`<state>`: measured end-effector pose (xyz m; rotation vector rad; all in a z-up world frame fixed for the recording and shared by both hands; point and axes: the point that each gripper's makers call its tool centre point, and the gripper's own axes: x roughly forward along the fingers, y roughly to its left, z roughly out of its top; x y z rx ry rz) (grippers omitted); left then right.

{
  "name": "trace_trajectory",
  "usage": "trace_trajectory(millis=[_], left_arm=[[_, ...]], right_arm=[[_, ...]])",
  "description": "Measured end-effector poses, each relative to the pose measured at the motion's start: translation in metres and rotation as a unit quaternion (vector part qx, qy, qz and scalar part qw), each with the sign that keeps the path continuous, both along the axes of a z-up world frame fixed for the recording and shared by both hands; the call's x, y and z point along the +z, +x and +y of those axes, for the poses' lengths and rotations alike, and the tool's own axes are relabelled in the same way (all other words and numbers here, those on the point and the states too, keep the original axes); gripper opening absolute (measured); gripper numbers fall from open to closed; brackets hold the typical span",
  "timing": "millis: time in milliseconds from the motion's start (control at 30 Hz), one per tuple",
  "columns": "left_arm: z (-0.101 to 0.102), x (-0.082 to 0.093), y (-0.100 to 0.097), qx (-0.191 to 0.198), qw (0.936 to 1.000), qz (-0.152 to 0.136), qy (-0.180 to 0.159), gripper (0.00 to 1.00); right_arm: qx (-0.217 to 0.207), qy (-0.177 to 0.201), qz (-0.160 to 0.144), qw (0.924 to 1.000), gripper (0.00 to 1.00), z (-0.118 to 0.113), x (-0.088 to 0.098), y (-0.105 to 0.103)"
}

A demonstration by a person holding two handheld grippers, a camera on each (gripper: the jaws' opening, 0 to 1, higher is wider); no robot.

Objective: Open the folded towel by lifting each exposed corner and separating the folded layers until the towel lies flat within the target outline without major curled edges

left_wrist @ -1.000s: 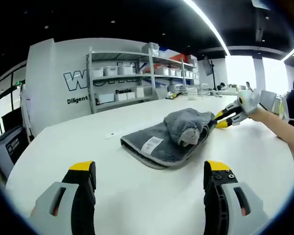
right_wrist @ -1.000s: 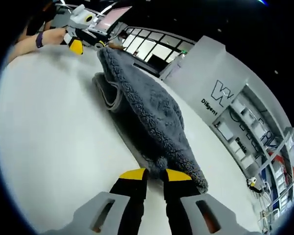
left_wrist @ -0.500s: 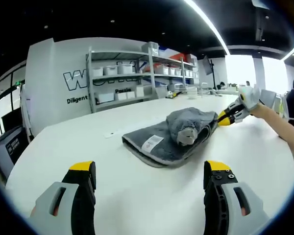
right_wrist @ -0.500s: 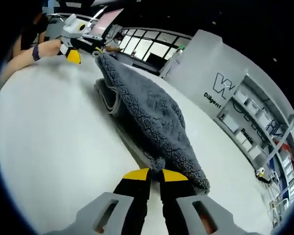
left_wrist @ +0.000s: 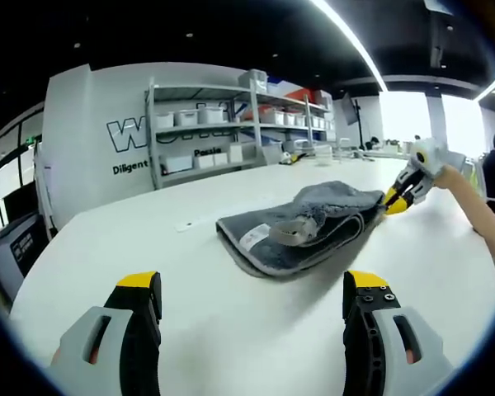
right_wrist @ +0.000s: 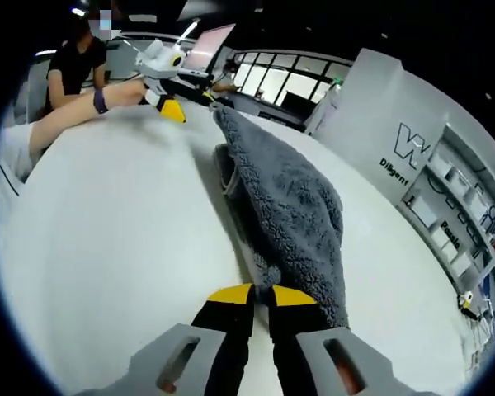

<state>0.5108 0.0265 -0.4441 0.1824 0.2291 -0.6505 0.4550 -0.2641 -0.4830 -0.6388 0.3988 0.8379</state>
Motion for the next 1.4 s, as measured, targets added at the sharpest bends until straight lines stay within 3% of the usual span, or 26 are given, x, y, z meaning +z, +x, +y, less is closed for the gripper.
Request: trace_trajectory(millis=[267, 700, 900, 1100, 1233, 1400], left_arm=[[-0.001, 0.0, 0.0, 0.0, 1.0, 0.0, 0.001, 0.9], [-0.001, 0.0, 0.0, -0.001, 1.0, -0.001, 0.0, 0.9], [-0.001, 0.0, 0.0, -0.001, 1.0, -0.001, 0.001, 0.9], [-0.001, 0.0, 0.001, -0.002, 1.0, 0.0, 0.001, 0.9], [-0.001, 0.0, 0.001, -0.004, 1.0, 0.002, -0.003, 0.9], [-0.001, 0.001, 0.002, -0.006, 1.0, 0.001, -0.008, 0.9]], right_arm=[[0.021, 0.005, 0.036, 0.9991, 0.03, 0.005, -0.007, -0.014], [0.035, 0.036, 0.014, 0.9987, 0.08, 0.001, 0.007, -0.015], [0.063, 0.108, -0.029, 0.9918, 0.17, 0.015, 0.041, -0.019], [0.065, 0.155, -0.083, 0.9822, 0.34, 0.022, 0.073, -0.015], [0.038, 0.16, -0.088, 0.9824, 0.4, 0.015, 0.076, -0.006], [0.001, 0.13, -0.081, 0.9882, 0.56, 0.005, 0.065, 0.007]])
